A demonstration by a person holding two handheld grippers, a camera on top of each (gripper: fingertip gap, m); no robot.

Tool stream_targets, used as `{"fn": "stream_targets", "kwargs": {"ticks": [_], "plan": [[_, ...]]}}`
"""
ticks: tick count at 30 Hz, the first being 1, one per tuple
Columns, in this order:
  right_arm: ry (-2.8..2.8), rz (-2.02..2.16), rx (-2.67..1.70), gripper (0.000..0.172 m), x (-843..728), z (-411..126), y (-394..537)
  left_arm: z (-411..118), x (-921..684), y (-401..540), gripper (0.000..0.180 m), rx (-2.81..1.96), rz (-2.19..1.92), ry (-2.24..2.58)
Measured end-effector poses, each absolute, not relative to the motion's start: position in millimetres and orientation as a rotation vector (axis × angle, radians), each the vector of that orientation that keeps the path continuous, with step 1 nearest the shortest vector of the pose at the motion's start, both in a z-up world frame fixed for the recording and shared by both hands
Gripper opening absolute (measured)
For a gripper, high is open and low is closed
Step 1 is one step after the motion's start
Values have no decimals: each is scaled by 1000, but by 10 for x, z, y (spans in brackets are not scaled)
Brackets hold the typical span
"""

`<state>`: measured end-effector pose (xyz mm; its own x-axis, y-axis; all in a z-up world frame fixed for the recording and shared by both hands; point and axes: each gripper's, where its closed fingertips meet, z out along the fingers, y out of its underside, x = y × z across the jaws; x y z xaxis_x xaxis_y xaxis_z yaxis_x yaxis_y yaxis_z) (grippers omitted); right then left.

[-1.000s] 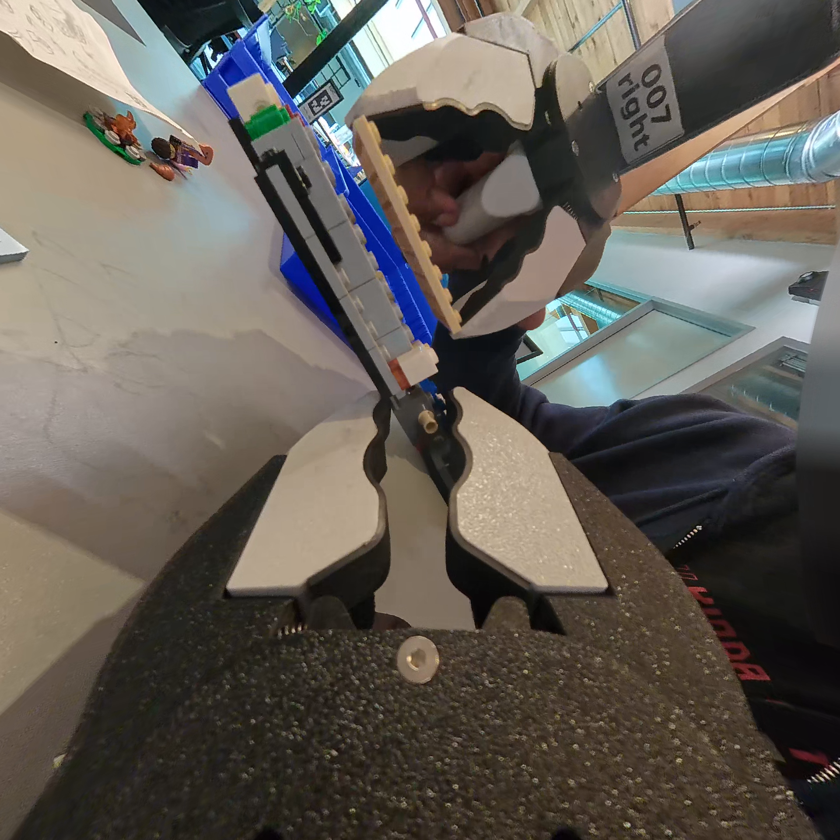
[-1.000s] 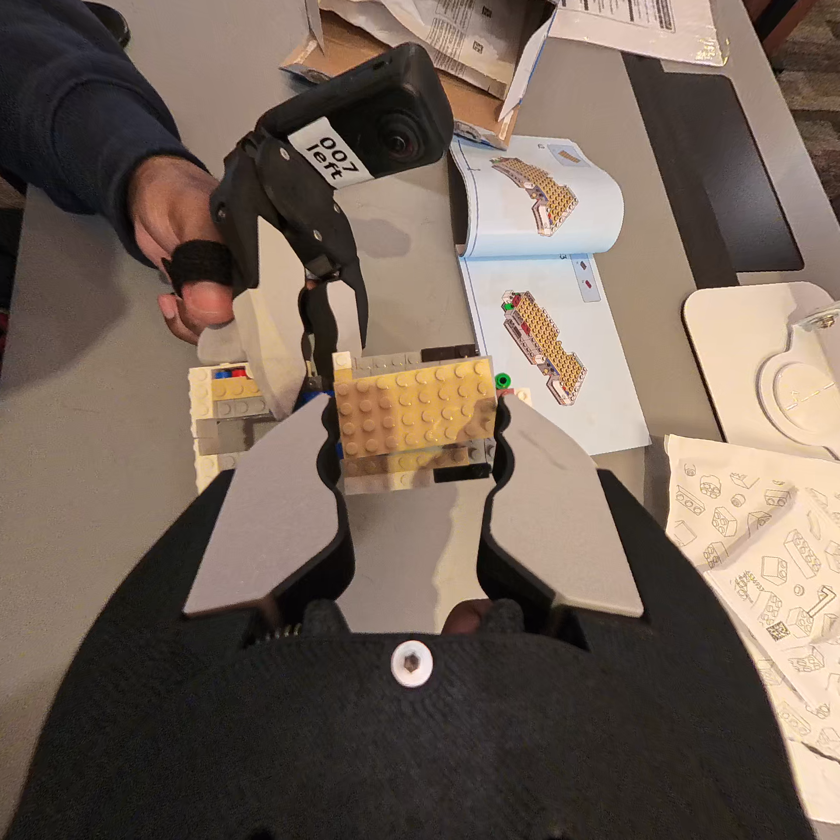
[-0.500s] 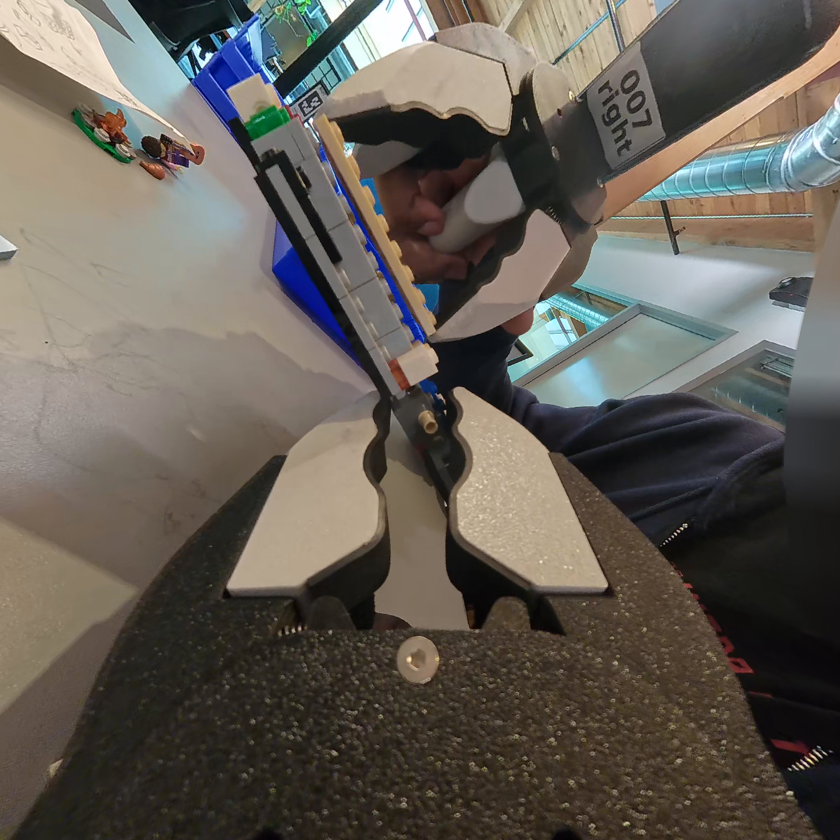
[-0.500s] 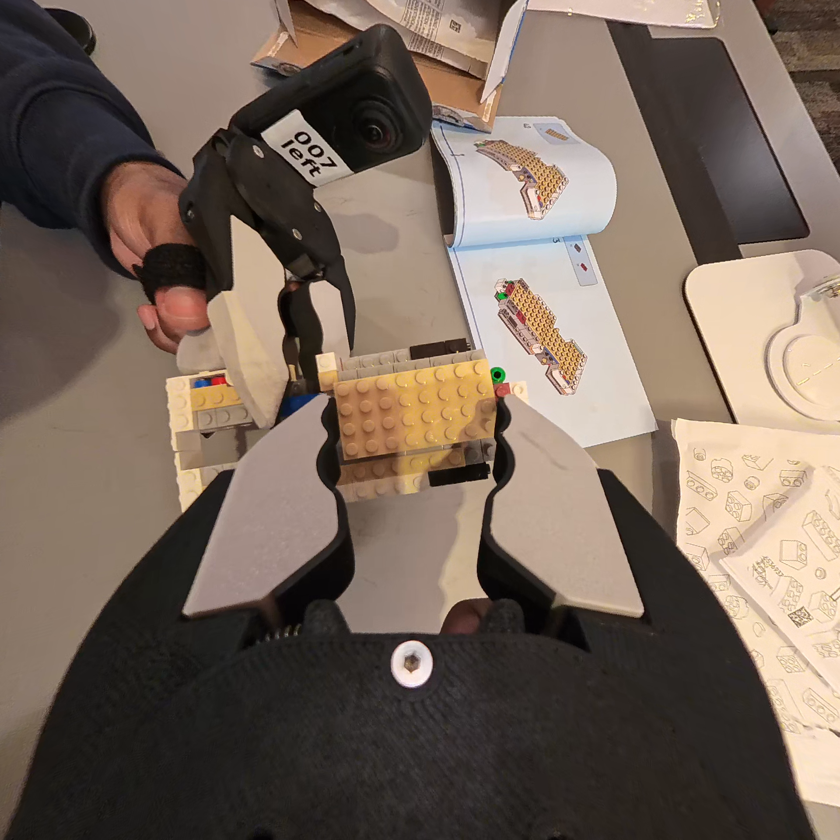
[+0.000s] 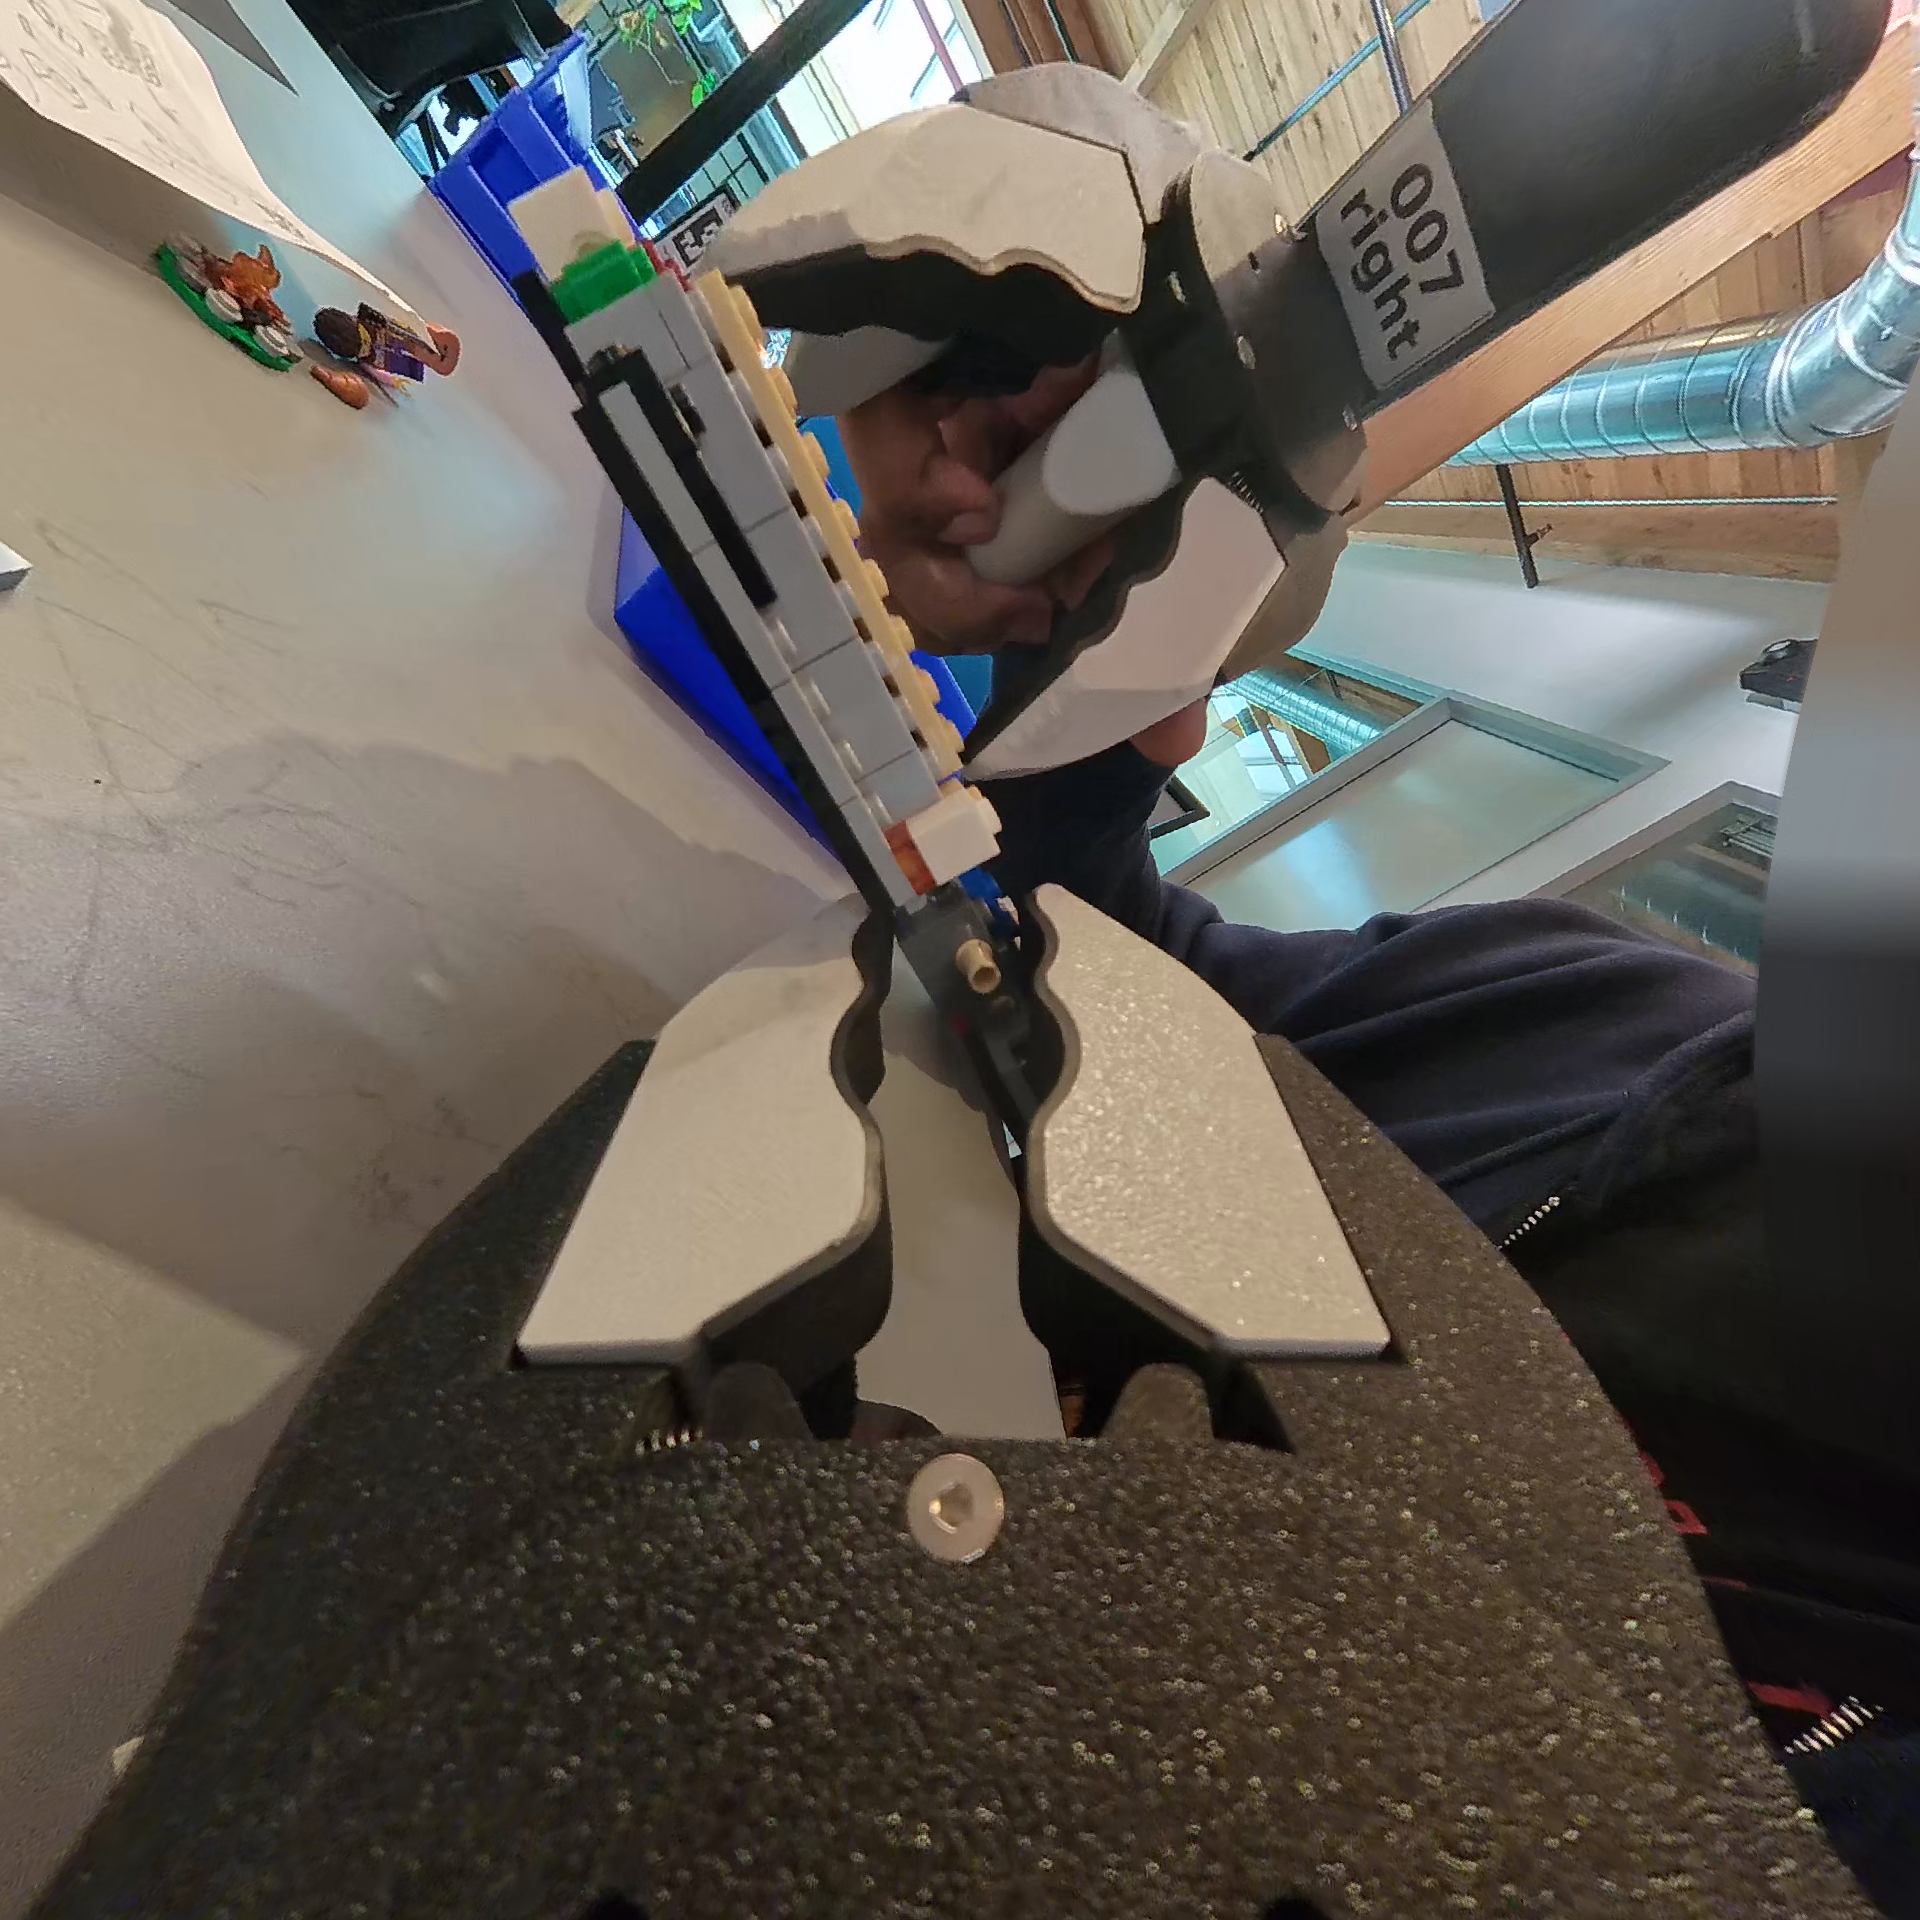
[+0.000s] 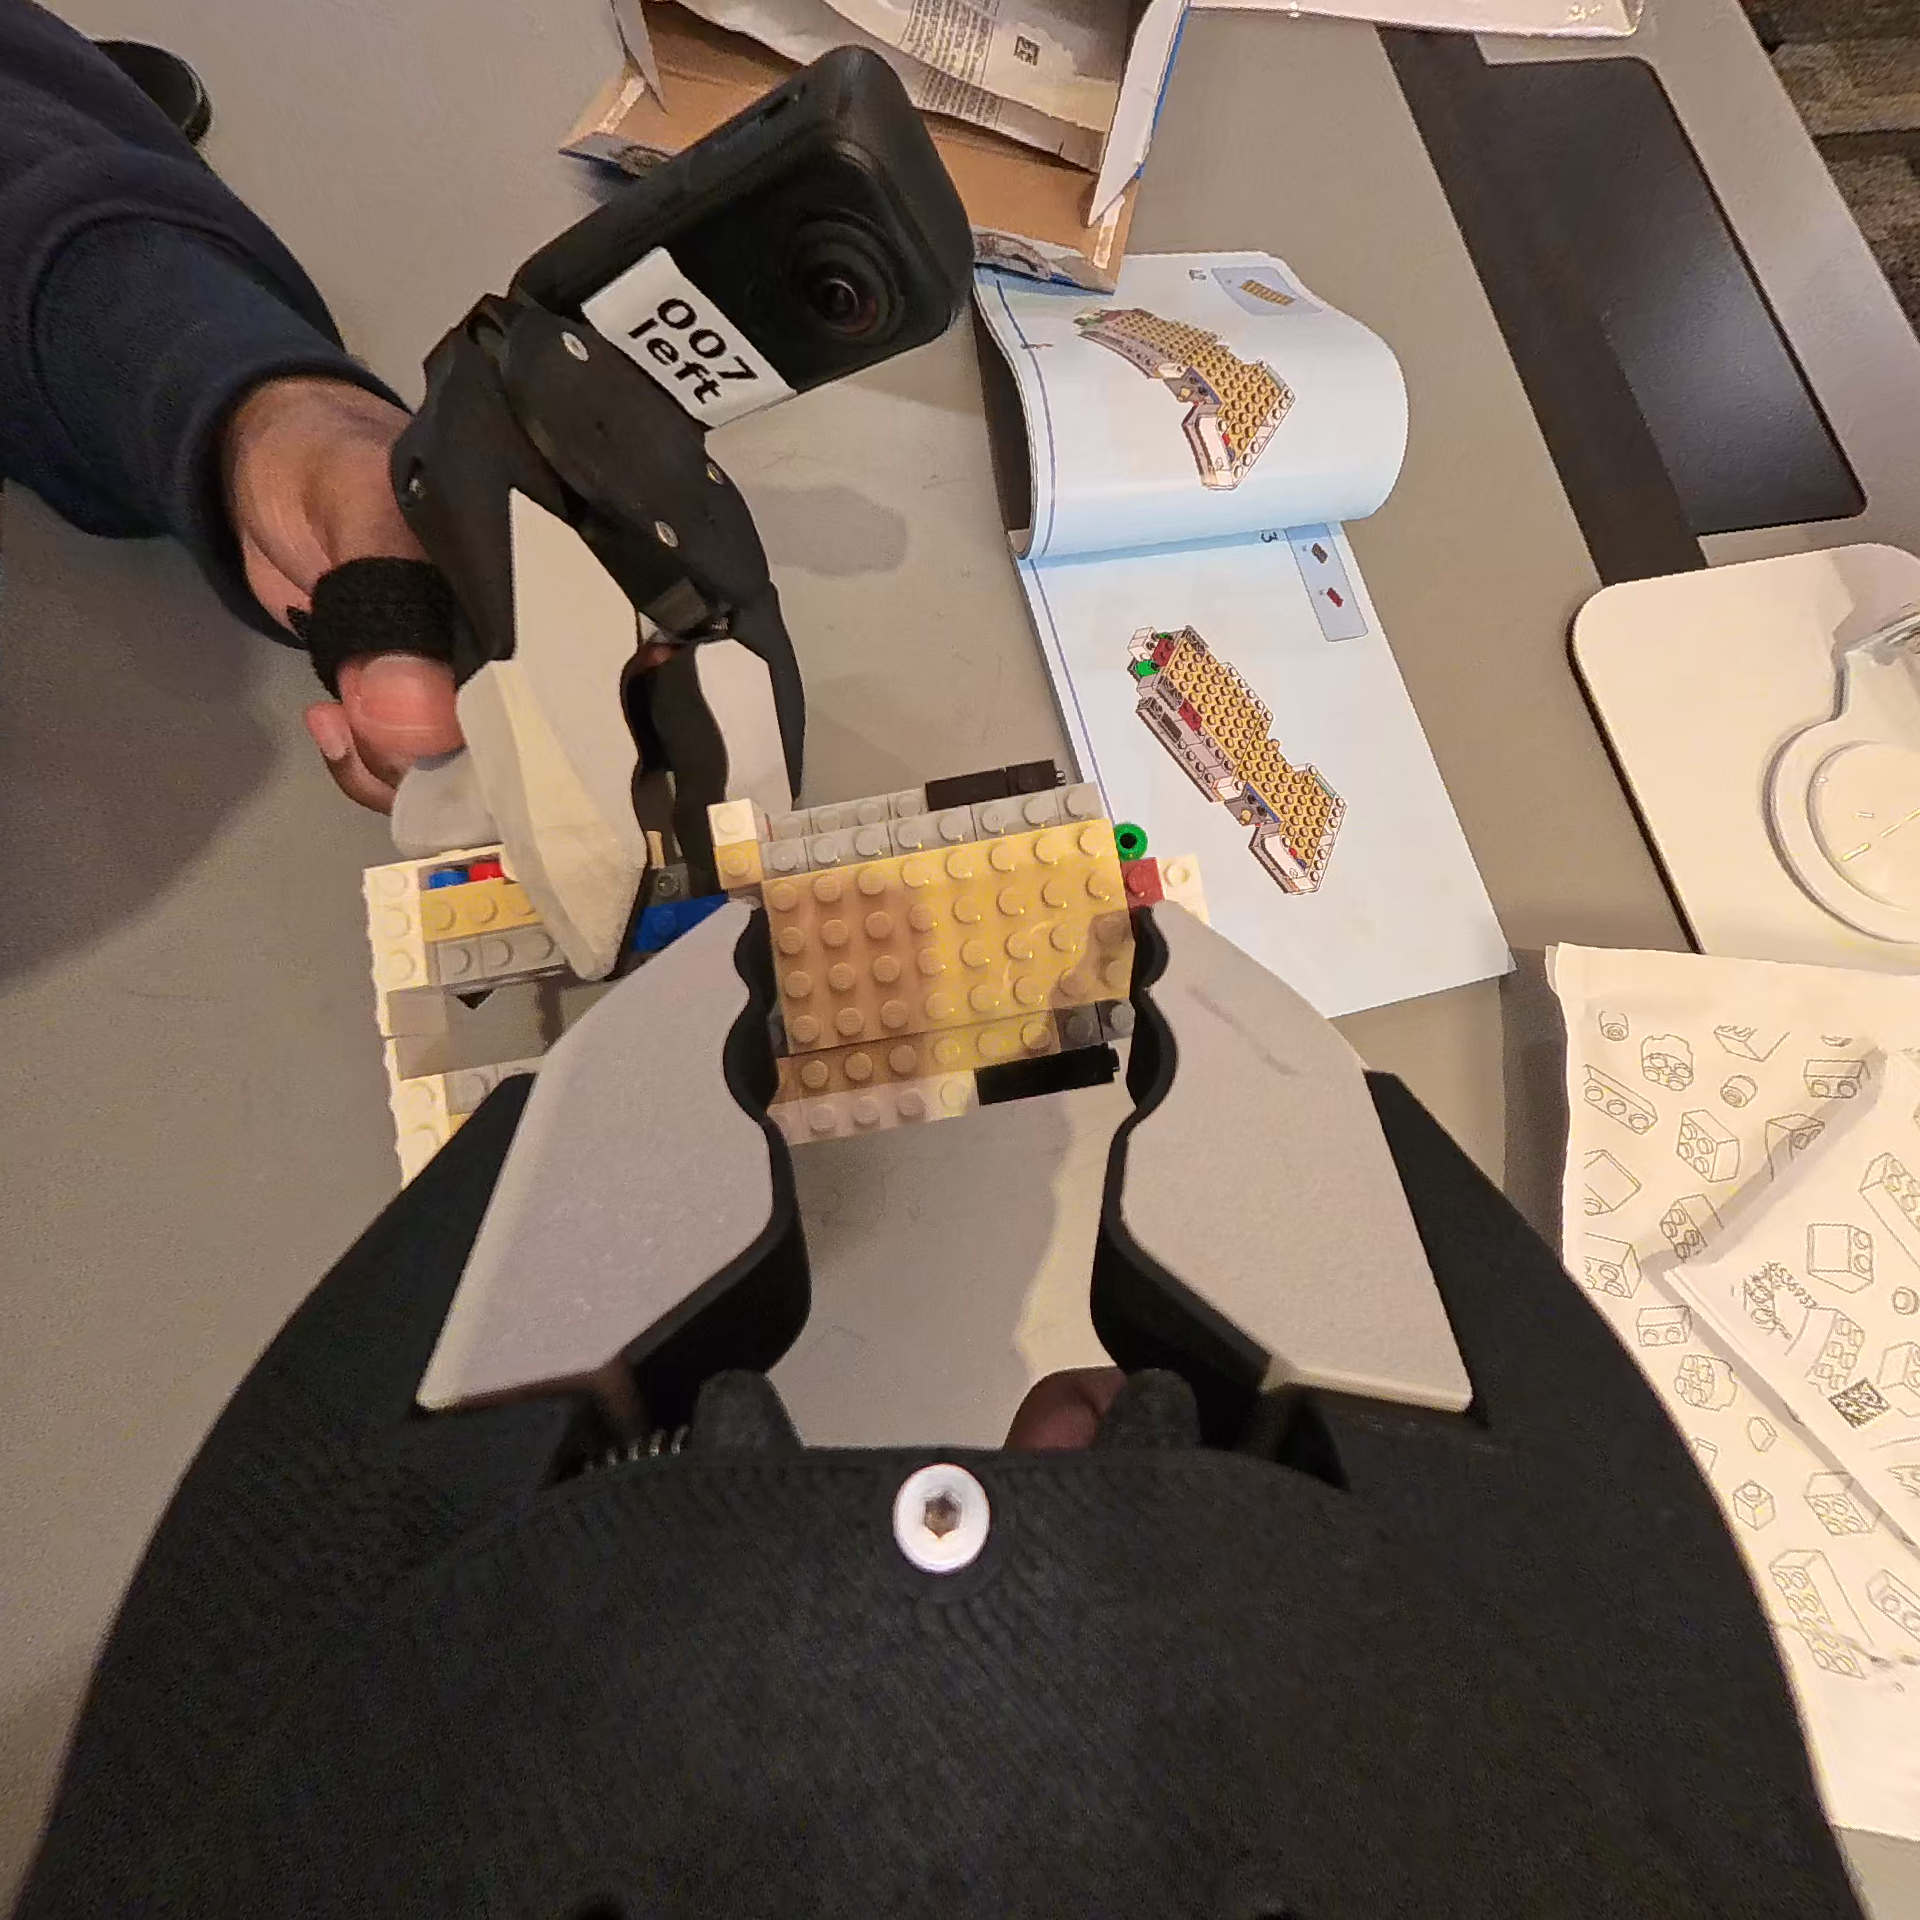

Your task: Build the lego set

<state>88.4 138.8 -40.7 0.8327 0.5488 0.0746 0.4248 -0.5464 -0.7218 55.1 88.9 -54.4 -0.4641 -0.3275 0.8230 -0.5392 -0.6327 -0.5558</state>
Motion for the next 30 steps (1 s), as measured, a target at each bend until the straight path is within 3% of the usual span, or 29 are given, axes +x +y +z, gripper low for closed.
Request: {"fn": "stream_targets", "kwargs": {"ticks": [10,20,30], "plan": [[-644,228,-2205,67,934,-323,1399,-537,544,884,23,1532,2240,-1272],[-182,479,-2131,69,1276,-183,1478,-510,525,863,23,1499,2247,-1272],[-113,667,-2144,70,1318,-345,1531,-514,507,850,23,1466,2220,-1291]]}}
